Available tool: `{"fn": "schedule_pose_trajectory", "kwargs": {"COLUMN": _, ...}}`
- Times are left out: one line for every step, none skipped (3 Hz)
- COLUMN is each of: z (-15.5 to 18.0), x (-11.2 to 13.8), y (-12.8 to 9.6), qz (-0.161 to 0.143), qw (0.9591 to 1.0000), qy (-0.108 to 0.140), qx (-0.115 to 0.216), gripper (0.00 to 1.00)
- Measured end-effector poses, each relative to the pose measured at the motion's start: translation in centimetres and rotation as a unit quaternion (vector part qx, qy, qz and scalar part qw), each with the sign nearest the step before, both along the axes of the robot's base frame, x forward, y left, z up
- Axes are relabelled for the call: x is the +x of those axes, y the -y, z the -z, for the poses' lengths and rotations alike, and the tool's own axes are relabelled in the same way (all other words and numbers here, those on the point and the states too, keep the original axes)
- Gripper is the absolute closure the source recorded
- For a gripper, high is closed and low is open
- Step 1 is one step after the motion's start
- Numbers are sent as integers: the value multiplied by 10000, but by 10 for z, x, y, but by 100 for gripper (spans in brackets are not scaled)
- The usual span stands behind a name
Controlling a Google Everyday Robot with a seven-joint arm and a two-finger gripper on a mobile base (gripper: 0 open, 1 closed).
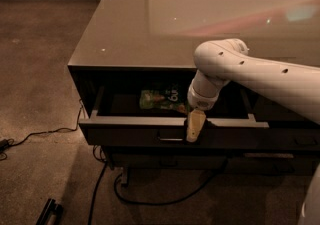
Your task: Open top drawer
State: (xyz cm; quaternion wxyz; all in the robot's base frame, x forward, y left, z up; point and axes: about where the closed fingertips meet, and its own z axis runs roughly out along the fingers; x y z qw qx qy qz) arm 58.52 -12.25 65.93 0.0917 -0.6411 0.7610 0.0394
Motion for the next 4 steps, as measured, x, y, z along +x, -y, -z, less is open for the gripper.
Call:
{"fn": "schedule_pose_trajectory", "kwargs": {"z": 3, "x": -2, "y": 1, "qz": 10, "qw": 10000, "qy": -24, "qx": -23, "gripper": 0}}
{"fn": "schedule_pose_trajectory", "kwargs": {"z": 3, "x": -8, "y": -2, "qz": -195, "qw": 9995, "qy": -11, "qx": 253, "gripper": 0}}
{"fn": "schedule_pose_trajectory", "kwargs": {"z": 2, "x": -19, "y": 1, "qz": -434, "qw": 9959, "qy": -31, "qx": 799, "gripper": 0}}
{"fn": "schedule_pose_trajectory", "kwargs": {"z": 6, "x": -71, "y": 30, "qz": -529, "qw": 9885, "qy": -188, "qx": 1401, "gripper": 0}}
